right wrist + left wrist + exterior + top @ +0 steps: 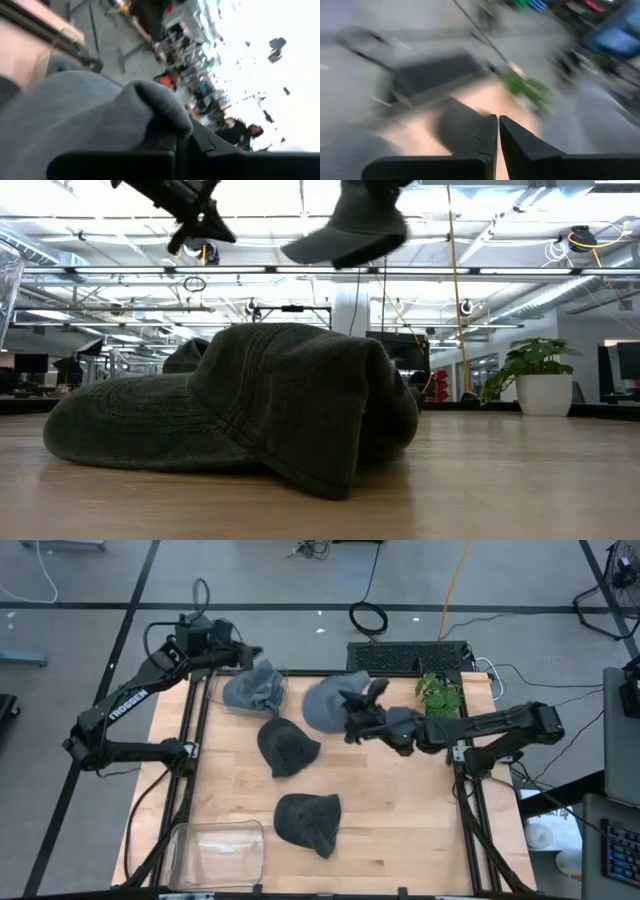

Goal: Pick & Place hat
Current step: Put the gray cap into the top transparent bin

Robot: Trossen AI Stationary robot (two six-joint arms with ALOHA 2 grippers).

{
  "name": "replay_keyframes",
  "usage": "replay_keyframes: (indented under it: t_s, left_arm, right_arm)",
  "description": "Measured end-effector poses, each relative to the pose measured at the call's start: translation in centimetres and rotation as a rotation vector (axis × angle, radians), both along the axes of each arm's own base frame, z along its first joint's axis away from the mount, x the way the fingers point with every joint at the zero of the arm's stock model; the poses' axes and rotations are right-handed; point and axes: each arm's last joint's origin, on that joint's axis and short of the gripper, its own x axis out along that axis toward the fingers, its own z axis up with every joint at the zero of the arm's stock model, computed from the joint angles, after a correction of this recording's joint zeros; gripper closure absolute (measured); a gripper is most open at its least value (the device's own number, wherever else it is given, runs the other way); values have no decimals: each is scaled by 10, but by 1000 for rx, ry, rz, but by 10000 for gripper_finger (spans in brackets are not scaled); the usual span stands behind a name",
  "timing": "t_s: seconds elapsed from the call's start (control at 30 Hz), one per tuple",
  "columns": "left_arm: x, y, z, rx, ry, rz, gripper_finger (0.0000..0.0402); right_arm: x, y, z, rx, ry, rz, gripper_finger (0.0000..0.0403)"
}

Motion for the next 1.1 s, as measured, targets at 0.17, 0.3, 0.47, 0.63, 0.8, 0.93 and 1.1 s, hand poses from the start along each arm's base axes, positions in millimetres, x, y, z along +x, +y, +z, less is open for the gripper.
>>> replay_keyframes:
  t_s: [0.17,0.3,0.47,0.63,0.8,0.93,1.1]
  left_arm:
    - [15,-12,-10,1,43,-292,376]
    - [15,-10,-12,273,171,-330,376]
    - [14,-12,-17,113,154,-321,375]
    - [23,-9,-28,-70,111,-395,347]
    - [43,-10,-33,-107,86,-428,260]
    - [54,-11,-33,-99,50,-444,177]
    - [56,-11,-32,-86,48,-413,110]
  right_arm:
    - [19,-4,-10,-128,33,-9,403]
    - [26,-3,-11,-204,32,-18,403]
    - [28,-4,-9,-222,5,-26,403]
    - [26,-10,-4,-249,-19,-51,403]
    - [26,-15,-3,-254,-28,-52,403]
    - [26,-14,-3,-254,-28,-50,403]
    - [26,-14,-2,-255,-36,-48,403]
